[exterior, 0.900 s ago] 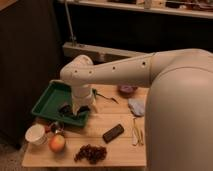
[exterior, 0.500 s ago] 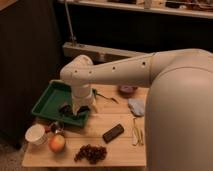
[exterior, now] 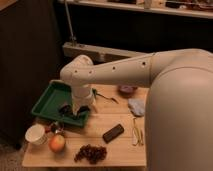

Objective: Place banana in metal cup

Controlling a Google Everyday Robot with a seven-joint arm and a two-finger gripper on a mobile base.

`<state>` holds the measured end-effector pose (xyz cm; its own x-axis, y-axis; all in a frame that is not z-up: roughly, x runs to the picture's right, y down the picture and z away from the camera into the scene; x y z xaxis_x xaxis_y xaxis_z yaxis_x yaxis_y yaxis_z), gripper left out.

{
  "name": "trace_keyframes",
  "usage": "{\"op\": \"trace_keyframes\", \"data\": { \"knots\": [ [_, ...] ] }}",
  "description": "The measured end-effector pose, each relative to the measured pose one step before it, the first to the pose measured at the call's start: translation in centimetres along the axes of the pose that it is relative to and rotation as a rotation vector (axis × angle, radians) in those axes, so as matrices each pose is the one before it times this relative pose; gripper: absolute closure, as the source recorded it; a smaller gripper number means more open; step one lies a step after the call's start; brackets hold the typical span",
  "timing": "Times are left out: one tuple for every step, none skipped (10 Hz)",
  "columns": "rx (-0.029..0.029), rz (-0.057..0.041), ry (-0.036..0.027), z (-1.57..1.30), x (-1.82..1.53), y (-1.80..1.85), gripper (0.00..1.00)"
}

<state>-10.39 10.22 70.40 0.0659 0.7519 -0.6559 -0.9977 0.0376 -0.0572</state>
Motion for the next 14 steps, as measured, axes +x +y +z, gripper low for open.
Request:
{"op": "trace_keyframes", "data": {
  "knots": [
    [-0.00002,0.00005,0.00006,-0.003,0.003,0.002,0.35],
    [-0.00024,-0.00008,-0.00103,-0.051,-0.012,0.003,0.35],
    [0.00012,-0.00007,0.00026,0.013,0.006,0.001,0.35],
    [-0.00011,-0.00003,-0.00017,-0.010,-0.003,0.005,0.35],
    [0.00006,0.00014,-0.00002,0.000,-0.002,-0.008,0.35],
    [0.00002,-0.00007,0.00010,0.003,0.003,0.002,0.35],
    [0.00001,0.00001,-0.00010,-0.003,-0.003,-0.001,0.35],
    [-0.00002,0.00011,0.00015,0.006,0.002,-0.003,0.35],
    [-0.00005,0.00052,-0.00101,-0.067,0.010,-0.043,0.35],
    [-0.00823,0.00629,-0.00213,-0.004,0.007,-0.151,0.35],
    [-0.01533,0.01994,-0.00460,-0.003,-0.008,-0.648,0.35],
    [-0.01251,0.02773,-0.00253,-0.021,0.204,-1.303,0.35],
    [-0.01657,0.02492,-0.00249,-0.077,0.338,-1.355,0.35],
    [-0.01785,0.04046,-0.00727,-0.358,0.777,-3.054,0.35]
  ]
}}
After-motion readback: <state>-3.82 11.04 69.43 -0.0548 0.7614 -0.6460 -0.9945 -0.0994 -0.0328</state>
